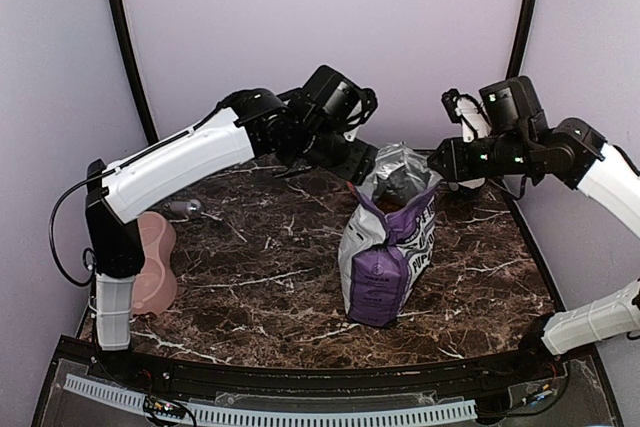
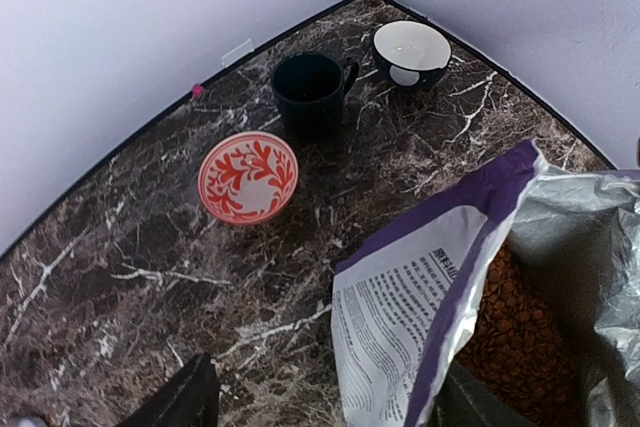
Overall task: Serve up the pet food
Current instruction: Open the seal of the pet food bag.
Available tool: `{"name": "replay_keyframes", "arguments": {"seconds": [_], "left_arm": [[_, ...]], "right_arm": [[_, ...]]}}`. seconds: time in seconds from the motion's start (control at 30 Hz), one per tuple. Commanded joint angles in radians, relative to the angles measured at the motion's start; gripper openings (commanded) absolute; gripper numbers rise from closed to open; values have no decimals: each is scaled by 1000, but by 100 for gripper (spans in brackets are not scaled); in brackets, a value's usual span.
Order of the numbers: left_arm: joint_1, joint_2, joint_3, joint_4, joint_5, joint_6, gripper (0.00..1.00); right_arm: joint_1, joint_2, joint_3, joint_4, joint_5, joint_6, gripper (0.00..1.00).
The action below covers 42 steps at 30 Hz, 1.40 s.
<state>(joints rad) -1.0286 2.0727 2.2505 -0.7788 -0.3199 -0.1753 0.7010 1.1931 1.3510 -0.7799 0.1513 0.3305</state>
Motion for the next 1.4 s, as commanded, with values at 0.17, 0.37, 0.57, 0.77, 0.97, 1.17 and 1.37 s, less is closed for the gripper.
{"name": "replay_keyframes", "arguments": {"seconds": [0.17,0.37,0.57,0.77,0.97,1.17,1.37], "left_arm": [[12,-95,37,-224,140,-104,77],[-8,-97,32,-225,201,-118,75],[-33,-96,68,-249,225,-124,54],[-44,-81,92,-305,242,-140,39],[-51,-74,145,-341,154,-126,1],[-51,-79,285,-406,-201,-15,0],[-51,-148,252,-359,-277,51,0]], "right_arm": [[-11,-47,-4,43,-39,19,36],[-12,-32,-12,68,-119,35,48],[-12,-6,-15,61,-181,36,43],[-12,0,-34,72,-185,35,24],[-12,-5,-40,79,-178,29,0],[-12,-32,-71,75,-161,33,0],[-12,-45,-74,66,-136,37,0]]}}
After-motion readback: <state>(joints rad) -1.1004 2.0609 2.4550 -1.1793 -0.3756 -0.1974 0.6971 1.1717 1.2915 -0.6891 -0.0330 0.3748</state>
